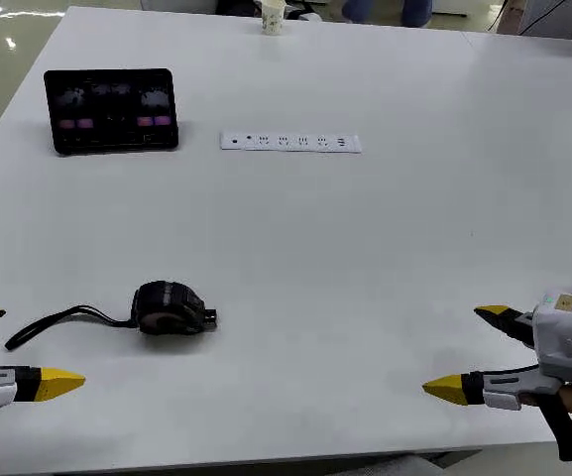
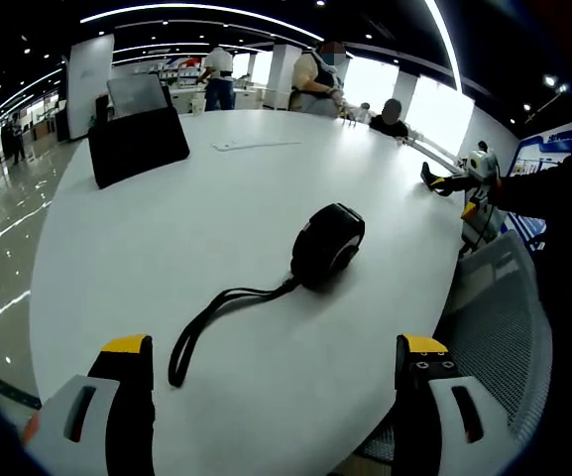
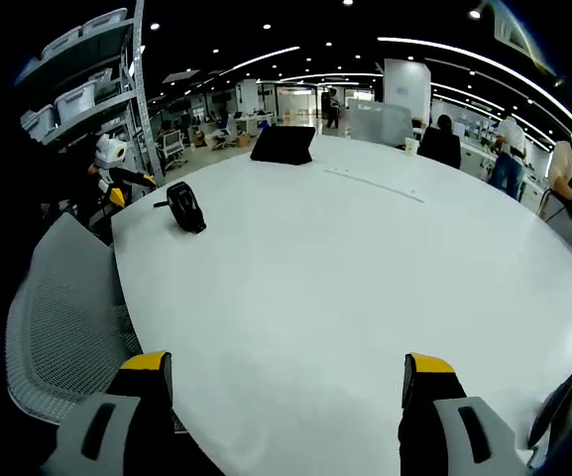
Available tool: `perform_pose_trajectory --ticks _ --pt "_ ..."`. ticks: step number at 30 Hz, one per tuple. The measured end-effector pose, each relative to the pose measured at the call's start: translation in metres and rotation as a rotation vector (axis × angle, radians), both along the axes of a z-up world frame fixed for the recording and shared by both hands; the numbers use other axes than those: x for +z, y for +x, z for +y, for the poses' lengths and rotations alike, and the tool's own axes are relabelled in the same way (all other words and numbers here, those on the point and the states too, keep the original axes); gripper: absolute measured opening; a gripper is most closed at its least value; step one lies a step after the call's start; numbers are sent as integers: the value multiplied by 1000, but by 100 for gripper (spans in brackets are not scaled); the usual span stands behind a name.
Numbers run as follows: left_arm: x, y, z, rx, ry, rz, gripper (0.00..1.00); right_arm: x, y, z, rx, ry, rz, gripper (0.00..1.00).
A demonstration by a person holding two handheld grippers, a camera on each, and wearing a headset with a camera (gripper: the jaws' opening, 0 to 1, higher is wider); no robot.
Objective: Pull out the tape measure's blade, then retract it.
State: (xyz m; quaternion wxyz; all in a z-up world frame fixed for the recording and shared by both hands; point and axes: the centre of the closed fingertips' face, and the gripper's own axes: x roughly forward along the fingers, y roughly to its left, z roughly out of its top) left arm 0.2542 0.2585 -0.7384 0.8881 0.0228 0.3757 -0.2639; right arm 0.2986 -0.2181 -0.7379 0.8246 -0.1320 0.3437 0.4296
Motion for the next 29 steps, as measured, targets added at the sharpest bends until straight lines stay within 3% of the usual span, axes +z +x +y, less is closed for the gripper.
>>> perform_pose_trajectory --ticks 10,29 --pt "5 1 4 5 4 -11 99 1 -1 5 -8 7 8 99" --pt "4 1 4 -5 -3 0 99 2 3 9 17 7 5 99"
